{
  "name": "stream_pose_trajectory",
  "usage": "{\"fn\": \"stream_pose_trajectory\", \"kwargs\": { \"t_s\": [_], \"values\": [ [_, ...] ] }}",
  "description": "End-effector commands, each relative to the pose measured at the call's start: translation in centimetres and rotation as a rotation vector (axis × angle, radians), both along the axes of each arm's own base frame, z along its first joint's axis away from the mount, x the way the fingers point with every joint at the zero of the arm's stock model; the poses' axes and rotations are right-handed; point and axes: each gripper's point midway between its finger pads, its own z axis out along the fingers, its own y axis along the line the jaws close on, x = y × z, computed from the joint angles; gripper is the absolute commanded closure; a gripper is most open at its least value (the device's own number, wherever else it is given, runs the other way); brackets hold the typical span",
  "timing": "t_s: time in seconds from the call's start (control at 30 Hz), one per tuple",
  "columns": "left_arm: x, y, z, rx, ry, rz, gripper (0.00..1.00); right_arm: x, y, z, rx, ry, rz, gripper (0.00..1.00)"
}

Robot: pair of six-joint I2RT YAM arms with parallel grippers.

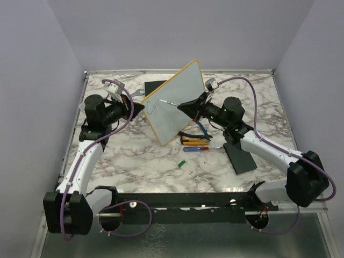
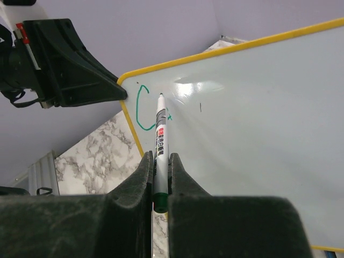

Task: Write a sentence on the whiteboard

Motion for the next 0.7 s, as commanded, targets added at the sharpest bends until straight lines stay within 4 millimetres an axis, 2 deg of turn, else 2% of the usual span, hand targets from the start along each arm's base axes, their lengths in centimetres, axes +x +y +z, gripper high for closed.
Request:
{"fn": "stream_pose_trajectory", "kwargs": {
  "t_s": [0.0, 0.27, 0.67],
  "values": [
    [-0.3, 0.1, 0.9, 0.011, -0.054, -0.007, 1.00, 0.5, -0.4, 1.0, -0.001, -0.040, -0.033, 1.00],
    [-0.3, 0.1, 1.0, 0.011, -0.057, -0.008, 1.00, 1.1, 0.3, 0.2, -0.015, -0.029, -0.015, 0.99],
    [-0.3, 0.0, 0.8, 0.012, -0.053, -0.010, 1.00, 1.3, 1.0, 0.2, -0.011, -0.031, 0.009, 0.99]
  ]
}}
